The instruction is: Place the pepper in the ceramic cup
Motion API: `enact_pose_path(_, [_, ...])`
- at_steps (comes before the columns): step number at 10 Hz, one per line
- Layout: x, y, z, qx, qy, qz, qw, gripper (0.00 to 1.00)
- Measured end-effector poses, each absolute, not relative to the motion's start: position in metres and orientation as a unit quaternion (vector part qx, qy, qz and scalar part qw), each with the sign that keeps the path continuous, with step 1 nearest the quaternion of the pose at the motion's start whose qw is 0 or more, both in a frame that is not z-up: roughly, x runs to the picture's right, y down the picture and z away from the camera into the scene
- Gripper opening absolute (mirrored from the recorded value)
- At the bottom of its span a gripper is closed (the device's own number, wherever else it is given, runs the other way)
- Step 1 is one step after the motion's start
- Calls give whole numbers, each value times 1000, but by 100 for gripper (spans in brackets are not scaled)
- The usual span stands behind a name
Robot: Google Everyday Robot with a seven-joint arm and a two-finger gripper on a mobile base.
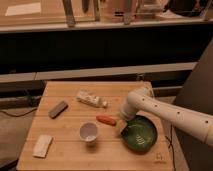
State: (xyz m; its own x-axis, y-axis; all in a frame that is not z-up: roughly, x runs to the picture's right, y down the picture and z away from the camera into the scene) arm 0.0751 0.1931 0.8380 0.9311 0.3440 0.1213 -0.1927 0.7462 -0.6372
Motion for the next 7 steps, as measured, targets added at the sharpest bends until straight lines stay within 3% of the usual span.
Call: enact_pose_path(7, [35,188,840,-322,-131,114,931,80])
